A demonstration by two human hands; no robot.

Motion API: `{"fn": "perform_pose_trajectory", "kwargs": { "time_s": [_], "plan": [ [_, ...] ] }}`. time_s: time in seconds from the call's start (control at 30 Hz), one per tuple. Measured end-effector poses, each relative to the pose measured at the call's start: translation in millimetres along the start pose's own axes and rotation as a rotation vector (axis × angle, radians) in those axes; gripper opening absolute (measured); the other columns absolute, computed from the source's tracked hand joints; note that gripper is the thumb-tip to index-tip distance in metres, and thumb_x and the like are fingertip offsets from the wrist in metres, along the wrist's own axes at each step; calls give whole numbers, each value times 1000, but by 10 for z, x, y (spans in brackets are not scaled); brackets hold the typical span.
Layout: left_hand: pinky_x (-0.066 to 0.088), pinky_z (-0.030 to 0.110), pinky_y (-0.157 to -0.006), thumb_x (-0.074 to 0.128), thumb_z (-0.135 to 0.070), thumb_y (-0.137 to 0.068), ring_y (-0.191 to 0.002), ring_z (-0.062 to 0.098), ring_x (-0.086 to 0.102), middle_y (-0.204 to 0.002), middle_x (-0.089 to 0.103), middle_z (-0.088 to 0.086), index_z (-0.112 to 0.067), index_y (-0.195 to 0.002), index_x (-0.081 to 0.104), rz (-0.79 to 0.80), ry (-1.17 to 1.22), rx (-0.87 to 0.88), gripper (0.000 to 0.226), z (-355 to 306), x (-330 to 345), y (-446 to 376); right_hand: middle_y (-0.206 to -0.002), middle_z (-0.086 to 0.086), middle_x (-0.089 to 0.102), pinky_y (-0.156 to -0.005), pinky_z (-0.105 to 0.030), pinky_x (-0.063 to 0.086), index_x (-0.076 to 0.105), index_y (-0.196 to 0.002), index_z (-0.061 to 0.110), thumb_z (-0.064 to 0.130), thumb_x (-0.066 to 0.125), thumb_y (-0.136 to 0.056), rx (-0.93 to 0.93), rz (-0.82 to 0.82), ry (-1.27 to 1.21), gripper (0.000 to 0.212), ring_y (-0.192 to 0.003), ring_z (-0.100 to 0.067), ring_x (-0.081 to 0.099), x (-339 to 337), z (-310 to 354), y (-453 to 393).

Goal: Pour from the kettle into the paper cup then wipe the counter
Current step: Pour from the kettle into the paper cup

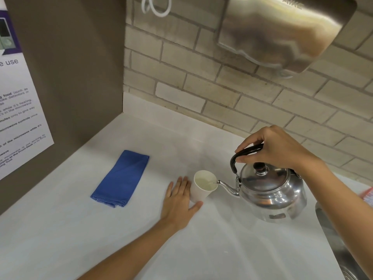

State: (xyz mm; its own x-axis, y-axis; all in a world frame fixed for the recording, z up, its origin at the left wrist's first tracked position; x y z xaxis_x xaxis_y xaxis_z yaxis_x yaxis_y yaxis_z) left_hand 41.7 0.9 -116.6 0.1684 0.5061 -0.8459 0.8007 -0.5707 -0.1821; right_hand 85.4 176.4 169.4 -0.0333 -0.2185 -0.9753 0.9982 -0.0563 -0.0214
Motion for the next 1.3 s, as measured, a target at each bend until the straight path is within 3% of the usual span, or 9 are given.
{"fn": "perform_pose_trajectory", "kwargs": {
  "time_s": [0.43, 0.8, 1.3],
  "plan": [
    [-3, 37, -123, 32, -64, -91, -150, 15, 5, -162, 18, 2, -12, -152, 16, -3, -2, 7, 81, 8, 15, -7, -79, 11, 79, -75, -45, 60, 81, -85, 42, 51, 86, -65, 3, 7, 5, 23, -78, -10, 72, 21, 13, -31],
    [-2, 37, -123, 30, -64, -91, -150, 14, 5, -162, 17, 2, -13, -153, 15, -4, -18, 10, 81, 16, 19, -1, -81, 3, 79, -77, -47, 59, 81, -87, 40, 49, 86, -67, 4, 28, 15, 22, -81, -17, 73, 35, 51, -40],
    [-3, 37, -123, 31, -63, -92, -150, 14, 5, -162, 18, 2, -12, -152, 17, -8, -15, 15, 80, 8, 4, 9, -79, 5, 77, -72, -47, 59, 81, -87, 41, 53, 85, -65, 13, 28, 33, 25, -77, -14, 70, 30, 87, -75]
  ]
}}
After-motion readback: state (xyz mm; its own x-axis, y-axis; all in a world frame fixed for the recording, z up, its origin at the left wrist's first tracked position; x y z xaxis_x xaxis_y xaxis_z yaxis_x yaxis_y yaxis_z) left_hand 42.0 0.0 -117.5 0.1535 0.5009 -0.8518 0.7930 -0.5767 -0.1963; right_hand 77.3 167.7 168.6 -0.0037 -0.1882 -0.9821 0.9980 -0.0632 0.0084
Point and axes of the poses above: each hand's wrist, its own y-axis away from the middle knuckle, its own x-axis out of the palm, z = x × y, the point moved 1 cm from there along -y, towards the middle knuckle
